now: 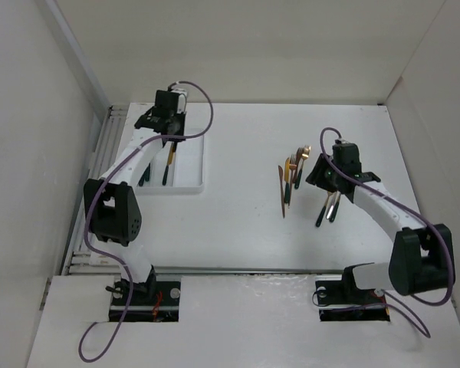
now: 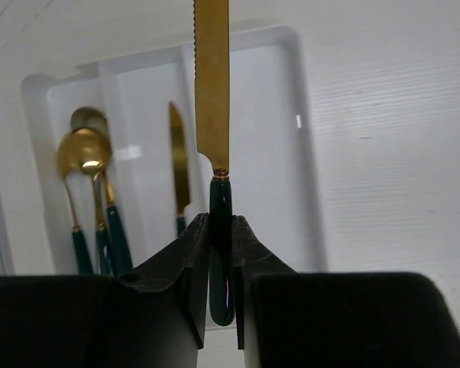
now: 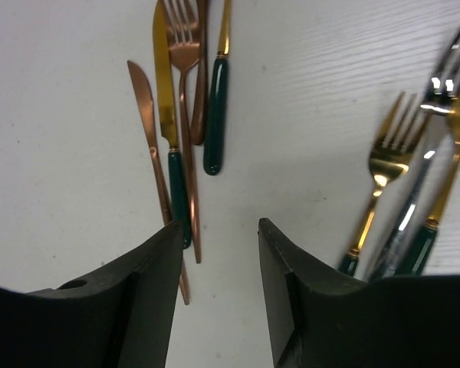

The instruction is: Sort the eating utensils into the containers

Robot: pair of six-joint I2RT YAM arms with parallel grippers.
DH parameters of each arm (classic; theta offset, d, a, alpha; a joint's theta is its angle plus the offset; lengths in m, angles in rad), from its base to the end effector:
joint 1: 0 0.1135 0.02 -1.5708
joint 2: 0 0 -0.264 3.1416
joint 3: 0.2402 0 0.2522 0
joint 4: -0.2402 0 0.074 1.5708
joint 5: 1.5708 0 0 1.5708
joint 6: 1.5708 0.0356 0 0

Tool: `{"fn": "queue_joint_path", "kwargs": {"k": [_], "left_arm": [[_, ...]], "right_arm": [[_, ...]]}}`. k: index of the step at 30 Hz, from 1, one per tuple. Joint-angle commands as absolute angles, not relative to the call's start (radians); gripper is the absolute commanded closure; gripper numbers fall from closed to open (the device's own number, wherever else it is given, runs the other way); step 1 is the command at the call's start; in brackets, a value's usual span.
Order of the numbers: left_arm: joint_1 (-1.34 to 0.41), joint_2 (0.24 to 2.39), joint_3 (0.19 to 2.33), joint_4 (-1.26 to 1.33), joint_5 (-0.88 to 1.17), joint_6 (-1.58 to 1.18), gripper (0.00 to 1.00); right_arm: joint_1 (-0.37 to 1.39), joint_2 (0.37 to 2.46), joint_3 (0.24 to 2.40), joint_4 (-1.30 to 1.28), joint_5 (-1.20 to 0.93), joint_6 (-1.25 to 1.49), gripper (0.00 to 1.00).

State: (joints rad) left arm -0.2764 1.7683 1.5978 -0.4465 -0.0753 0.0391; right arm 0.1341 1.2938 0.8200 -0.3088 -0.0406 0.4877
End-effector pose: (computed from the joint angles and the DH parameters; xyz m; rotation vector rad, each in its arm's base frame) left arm 0.3978 -0.1100 0.3266 0.3014 2.1654 -0.0519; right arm 0.2682 0.0376 0.2318 0.3988 2.3465 0.3488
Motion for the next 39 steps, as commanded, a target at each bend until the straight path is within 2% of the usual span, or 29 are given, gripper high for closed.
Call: {"fn": "queue_joint_path", "kwargs": {"k": [1, 7, 18, 20, 21, 23, 25, 32, 33, 39], "left_arm": [[-0.219, 1.749, 1.507, -0.449, -0.091, 0.069, 1.0], [-0.126, 1.801, 1.414, -0.416, -0.052, 0.057, 1.0], [-0.097, 1.87, 1.324, -0.33, -0.052, 0.077, 1.0], [-0.086, 1.87, 1.299, -0.321, -0.052, 0.077, 1.0], [-0.077, 1.87, 1.299, -0.321, -0.052, 0.077, 0.95], [-0.077, 1.87, 1.299, -0.321, -0.052, 0.077, 0.74], [-0.067, 1.87, 1.299, -0.321, -0.052, 0.077, 0.59], [-0.067, 1.85, 1.403, -0.368, -0.103, 0.04, 0.22], [-0.067, 1.85, 1.42, -0.385, -0.103, 0.04, 0.0], [-0.067, 1.818, 1.609, -0.468, -0.162, 0.009, 0.0]], "right_arm": [[0.178, 1.371, 0.897, -0.227, -0.018, 0.544, 0.52], [0.23, 1.477, 0.977, -0.218, -0.018, 0.569, 0.52], [0.23, 1.592, 1.015, -0.218, -0.009, 0.615, 0.52], [0.23, 1.611, 1.029, -0.228, 0.017, 0.624, 0.55], [0.23, 1.62, 1.029, -0.229, 0.017, 0.624, 0.56], [0.23, 1.65, 1.055, -0.25, 0.028, 0.624, 0.58], [0.23, 1.676, 1.086, -0.25, 0.041, 0.624, 0.59], [0.23, 1.742, 1.192, -0.345, 0.156, 0.614, 0.64], [0.23, 1.756, 1.201, -0.357, 0.167, 0.614, 0.64], [0.209, 1.864, 1.284, -0.394, 0.156, 0.577, 0.66]]}}
